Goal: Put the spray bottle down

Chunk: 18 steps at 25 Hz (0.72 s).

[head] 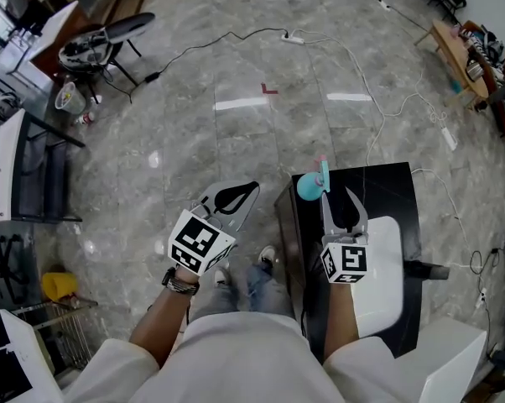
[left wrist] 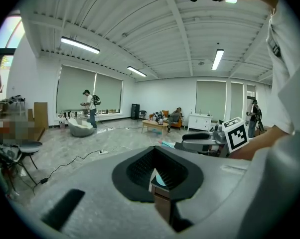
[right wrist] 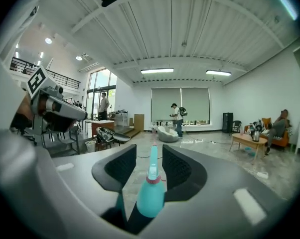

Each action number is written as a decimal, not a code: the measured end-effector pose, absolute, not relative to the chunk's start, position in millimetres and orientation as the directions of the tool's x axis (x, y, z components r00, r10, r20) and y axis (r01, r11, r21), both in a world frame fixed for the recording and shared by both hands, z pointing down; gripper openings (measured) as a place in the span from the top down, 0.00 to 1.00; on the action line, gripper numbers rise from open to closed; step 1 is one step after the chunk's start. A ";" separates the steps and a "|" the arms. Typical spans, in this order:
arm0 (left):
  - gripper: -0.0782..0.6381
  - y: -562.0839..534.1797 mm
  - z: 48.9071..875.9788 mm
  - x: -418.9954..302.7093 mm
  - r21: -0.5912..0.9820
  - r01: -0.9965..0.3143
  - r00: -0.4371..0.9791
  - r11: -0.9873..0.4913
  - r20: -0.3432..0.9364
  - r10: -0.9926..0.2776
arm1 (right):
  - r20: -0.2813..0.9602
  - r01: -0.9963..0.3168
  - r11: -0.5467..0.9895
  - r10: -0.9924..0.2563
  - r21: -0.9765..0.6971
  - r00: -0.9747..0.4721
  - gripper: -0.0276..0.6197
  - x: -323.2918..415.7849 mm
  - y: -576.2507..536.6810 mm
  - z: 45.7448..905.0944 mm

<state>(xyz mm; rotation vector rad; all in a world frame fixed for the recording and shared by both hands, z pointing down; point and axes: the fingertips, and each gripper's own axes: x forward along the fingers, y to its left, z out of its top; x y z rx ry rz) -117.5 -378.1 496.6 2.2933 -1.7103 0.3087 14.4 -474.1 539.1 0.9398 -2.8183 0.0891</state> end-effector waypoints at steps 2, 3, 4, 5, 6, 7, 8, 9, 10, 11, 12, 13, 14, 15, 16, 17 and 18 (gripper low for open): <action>0.89 -367.9 488.0 -119.0 0.080 -0.957 0.290 -0.279 0.309 -0.906 | 0.155 -0.606 0.795 -0.601 0.016 -0.784 0.72 15.2 -461.2 520.4; 0.89 -362.9 482.6 -120.0 0.078 -0.956 0.292 -0.282 0.300 -0.908 | 0.145 -0.609 0.793 -0.606 0.025 -0.782 0.73 15.0 -454.8 510.5; 0.89 -357.4 477.4 -121.2 0.075 -0.955 0.295 -0.285 0.291 -0.910 | 0.138 -0.612 0.790 -0.611 0.034 -0.780 0.74 14.5 -448.1 501.1; 0.89 -351.3 472.7 -122.5 0.074 -0.955 0.296 -0.287 0.283 -0.912 | 0.133 -0.615 0.787 -0.614 0.043 -0.778 0.76 13.7 -440.7 492.6; 0.89 -344.6 468.7 -123.9 0.072 -0.955 0.296 -0.287 0.276 -0.914 | 0.129 -0.616 0.787 -0.616 0.048 -0.777 0.78 12.8 -432.5 485.3; 0.89 -337.5 465.3 -125.1 0.071 -0.956 0.295 -0.286 0.269 -0.917 | 0.124 -0.614 0.788 -0.615 0.047 -0.779 0.81 12.0 -423.8 478.6; 0.89 -330.2 461.9 -126.4 0.069 -0.956 0.292 -0.284 0.260 -0.920 | 0.119 -0.612 0.790 -0.612 0.042 -0.782 0.86 11.2 -414.9 472.4; 0.89 -322.8 458.1 -128.0 0.067 -0.958 0.287 -0.279 0.249 -0.925 | 0.115 -0.609 0.792 -0.609 0.039 -0.785 0.90 10.4 -405.9 466.3; 0.89 -315.4 453.6 -130.6 0.064 -0.960 0.281 -0.274 0.237 -0.930 | 0.111 -0.607 0.794 -0.607 0.039 -0.787 0.92 8.7 -397.1 460.0; 0.89 -308.1 448.6 -134.2 0.060 -0.962 0.273 -0.267 0.224 -0.935 | 0.108 -0.603 0.797 -0.603 0.044 -0.790 0.95 5.9 -388.4 453.1; 0.89 -300.4 443.4 -138.6 0.055 -0.964 0.265 -0.259 0.213 -0.940 | 0.104 -0.597 0.801 -0.599 0.050 -0.794 0.95 1.9 -379.5 445.7; 0.89 -292.1 438.6 -143.6 0.052 -0.966 0.257 -0.252 0.202 -0.945 | 0.099 -0.590 0.805 -0.593 0.055 -0.799 0.95 -2.8 -370.2 438.1; 0.89 -283.2 434.5 -148.8 0.051 -0.969 0.248 -0.243 0.192 -0.950 | 0.095 -0.583 0.810 -0.587 0.060 -0.804 0.95 -7.5 -360.7 430.8; 0.89 -274.0 430.8 -153.9 0.049 -0.971 0.239 -0.234 0.182 -0.954 | 0.091 -0.578 0.814 -0.581 0.064 -0.809 0.95 -11.9 -351.5 424.0; 0.89 -264.7 427.2 -158.8 0.048 -0.973 0.230 -0.225 0.173 -0.958 | 0.087 -0.573 0.817 -0.577 0.067 -0.812 0.95 -15.9 -342.7 417.5; 0.89 -255.5 423.4 -163.4 0.046 -0.975 0.221 -0.216 0.163 -0.962 | 0.082 -0.569 0.819 -0.574 0.070 -0.815 0.95 -19.5 -334.4 411.1; 0.89 -246.3 419.2 -167.8 0.044 -0.977 0.212 -0.207 0.153 -0.965 | 0.077 -0.567 0.821 -0.571 0.071 -0.817 0.95 -23.0 -326.5 404.8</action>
